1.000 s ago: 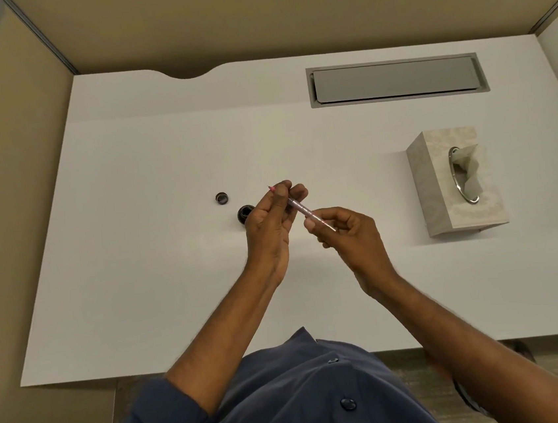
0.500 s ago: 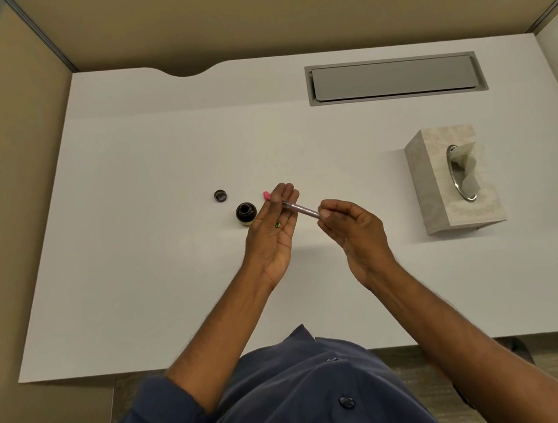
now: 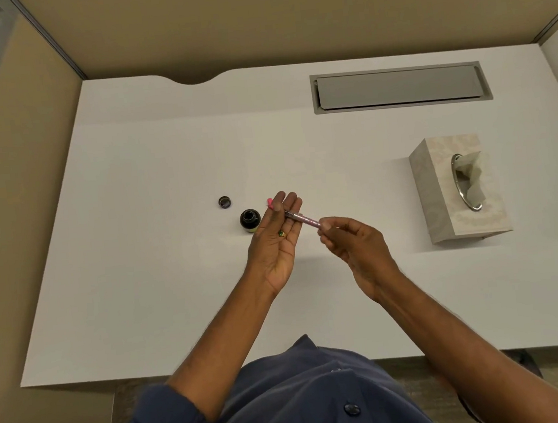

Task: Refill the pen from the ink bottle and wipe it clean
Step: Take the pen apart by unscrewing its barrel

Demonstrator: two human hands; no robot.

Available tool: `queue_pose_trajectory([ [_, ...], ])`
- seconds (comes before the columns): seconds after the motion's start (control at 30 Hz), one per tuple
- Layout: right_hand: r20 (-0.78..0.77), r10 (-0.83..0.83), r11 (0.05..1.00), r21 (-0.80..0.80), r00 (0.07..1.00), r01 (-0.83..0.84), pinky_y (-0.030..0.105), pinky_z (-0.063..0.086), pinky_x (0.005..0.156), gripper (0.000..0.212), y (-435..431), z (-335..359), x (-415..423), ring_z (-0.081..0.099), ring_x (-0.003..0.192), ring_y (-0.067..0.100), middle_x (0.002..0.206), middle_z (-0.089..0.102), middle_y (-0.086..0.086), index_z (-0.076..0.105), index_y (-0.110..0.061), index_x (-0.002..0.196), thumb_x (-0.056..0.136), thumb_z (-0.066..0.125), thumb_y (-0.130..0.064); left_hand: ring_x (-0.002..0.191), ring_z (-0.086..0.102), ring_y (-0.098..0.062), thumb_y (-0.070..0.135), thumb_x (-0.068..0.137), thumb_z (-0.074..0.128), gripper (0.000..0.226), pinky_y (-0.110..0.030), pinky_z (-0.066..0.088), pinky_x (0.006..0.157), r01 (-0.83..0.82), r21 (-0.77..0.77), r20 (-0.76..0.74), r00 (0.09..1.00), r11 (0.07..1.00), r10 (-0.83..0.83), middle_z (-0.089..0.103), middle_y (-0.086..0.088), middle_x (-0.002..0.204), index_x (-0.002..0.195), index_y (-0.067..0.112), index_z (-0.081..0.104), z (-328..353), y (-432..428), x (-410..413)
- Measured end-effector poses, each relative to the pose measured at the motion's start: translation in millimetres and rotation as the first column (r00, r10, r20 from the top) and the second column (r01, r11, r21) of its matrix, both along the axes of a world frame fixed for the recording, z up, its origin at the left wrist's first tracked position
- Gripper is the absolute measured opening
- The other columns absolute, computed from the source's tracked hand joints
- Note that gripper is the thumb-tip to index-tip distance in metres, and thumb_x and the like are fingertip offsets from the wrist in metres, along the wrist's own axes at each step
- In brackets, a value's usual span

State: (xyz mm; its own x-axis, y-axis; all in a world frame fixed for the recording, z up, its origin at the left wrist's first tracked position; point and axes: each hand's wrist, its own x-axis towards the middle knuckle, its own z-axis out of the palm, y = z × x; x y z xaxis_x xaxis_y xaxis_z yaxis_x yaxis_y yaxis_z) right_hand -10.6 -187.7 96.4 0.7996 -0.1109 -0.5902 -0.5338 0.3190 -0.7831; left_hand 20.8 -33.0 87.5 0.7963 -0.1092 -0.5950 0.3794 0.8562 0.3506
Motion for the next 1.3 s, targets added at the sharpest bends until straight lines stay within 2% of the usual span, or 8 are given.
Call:
queue_pose_trajectory([
  [0.13, 0.055, 0.001, 1.000, -0.019, 0.998, 0.000, 0.023, 0.060, 0.090, 0.019, -5.7, 1.8, 4.8, 0.073, 0.096, 0.014, 0.101, 0.080, -0.001, 0.078, -0.015, 0.103, 0.090, 0.075, -0.001, 0.106, 0.074, -0.026, 0.009, 0.090, 0.067, 0.036, -0.037, 0.060, 0.092, -0.040, -0.004, -0.041, 0.998, 0.999, 0.040, 0.076, -0.015, 0.116, 0.125, 0.001, 0.063, -1.0, -1.4, -1.8],
  [0.33, -0.047, -0.081, 0.996, 0.031, 0.996, 0.083, 0.022, 0.063, 0.077, 0.022, -9.6, -1.9, 6.3, 0.078, 0.084, 0.018, 0.091, 0.079, 0.006, 0.078, -0.009, 0.102, 0.100, 0.067, -0.028, 0.106, 0.074, -0.026, 0.006, 0.084, 0.068, 0.035, -0.038, 0.057, 0.095, -0.069, -0.032, -0.050, 0.996, 0.997, 0.068, 0.066, -0.019, 0.132, 0.117, -0.002, 0.067, -2.3, -1.5, 1.2],
  [0.47, 0.008, -0.088, 0.996, -0.009, 0.996, 0.088, 0.023, 0.063, 0.080, 0.010, -11.1, -6.7, 4.7, 0.072, 0.081, 0.016, 0.090, 0.077, 0.008, 0.078, -0.008, 0.103, 0.095, 0.073, -0.010, 0.105, 0.075, -0.026, 0.005, 0.090, 0.065, 0.032, -0.037, 0.059, 0.093, -0.074, -0.021, -0.064, 0.995, 0.997, 0.073, 0.068, -0.018, 0.131, 0.121, -0.003, 0.066, -4.9, 0.1, 2.7],
  [0.6, 0.087, -0.065, 0.998, -0.015, 0.994, 0.067, 0.030, 0.060, 0.097, 0.023, -16.1, -5.7, 8.5, 0.074, 0.098, 0.017, 0.105, 0.079, 0.007, 0.076, -0.012, 0.107, 0.089, 0.075, 0.002, 0.095, 0.076, -0.021, 0.000, 0.092, 0.067, 0.037, -0.033, 0.062, 0.083, -0.100, -0.002, -0.118, 0.988, 0.995, 0.100, 0.076, -0.011, 0.113, 0.129, -0.005, 0.063, -8.3, 4.2, 2.1],
  [0.77, 0.139, -0.065, 0.998, -0.004, 0.988, 0.066, 0.025, 0.059, 0.095, 0.030, -20.4, -6.8, 12.8, 0.074, 0.102, 0.015, 0.102, 0.080, 0.002, 0.076, -0.014, 0.107, 0.086, 0.076, 0.007, 0.089, 0.075, -0.014, -0.001, 0.092, 0.066, 0.031, -0.029, 0.061, 0.086, -0.108, 0.010, -0.148, 0.983, 0.994, 0.108, 0.069, -0.013, 0.128, 0.124, -0.004, 0.066, -9.4, 4.1, -0.1],
  [0.9, 0.154, -0.074, 0.997, 0.021, 0.985, 0.072, 0.025, 0.060, 0.095, 0.031, -21.4, -7.9, 14.5, 0.074, 0.101, 0.015, 0.102, 0.080, 0.002, 0.076, -0.015, 0.106, 0.085, 0.076, 0.008, 0.106, 0.070, -0.017, -0.004, 0.092, 0.065, 0.038, -0.030, 0.057, 0.094, -0.119, -0.006, -0.161, 0.980, 0.993, 0.116, 0.064, -0.014, 0.139, 0.129, -0.006, 0.062, -6.4, 4.7, 1.7],
  [1.1, 0.163, -0.063, 0.998, 0.031, 0.985, 0.058, 0.025, 0.059, 0.094, 0.032, -18.7, -7.3, 14.5, 0.074, 0.101, 0.014, 0.102, 0.079, 0.002, 0.075, -0.014, 0.108, 0.084, 0.077, 0.007, 0.133, 0.057, -0.026, -0.008, 0.092, 0.062, 0.018, -0.034, 0.051, 0.105, -0.103, 0.004, -0.150, 0.983, 0.995, 0.102, 0.062, -0.014, 0.141, 0.108, -0.002, 0.067, -7.3, 6.6, 1.2],
  [1.3, 0.036, -0.060, 0.996, 0.067, 0.998, 0.057, 0.024, 0.062, 0.082, 0.027, -16.6, -8.9, 13.0, 0.078, 0.090, 0.019, 0.097, 0.079, 0.005, 0.077, -0.009, 0.107, 0.091, 0.076, -0.030, 0.134, 0.057, -0.027, -0.010, 0.091, 0.062, 0.018, -0.032, 0.057, 0.095, -0.102, 0.038, -0.136, 0.985, 0.994, 0.106, 0.060, -0.016, 0.142, 0.104, 0.001, 0.069, -6.0, 6.1, 2.9],
])
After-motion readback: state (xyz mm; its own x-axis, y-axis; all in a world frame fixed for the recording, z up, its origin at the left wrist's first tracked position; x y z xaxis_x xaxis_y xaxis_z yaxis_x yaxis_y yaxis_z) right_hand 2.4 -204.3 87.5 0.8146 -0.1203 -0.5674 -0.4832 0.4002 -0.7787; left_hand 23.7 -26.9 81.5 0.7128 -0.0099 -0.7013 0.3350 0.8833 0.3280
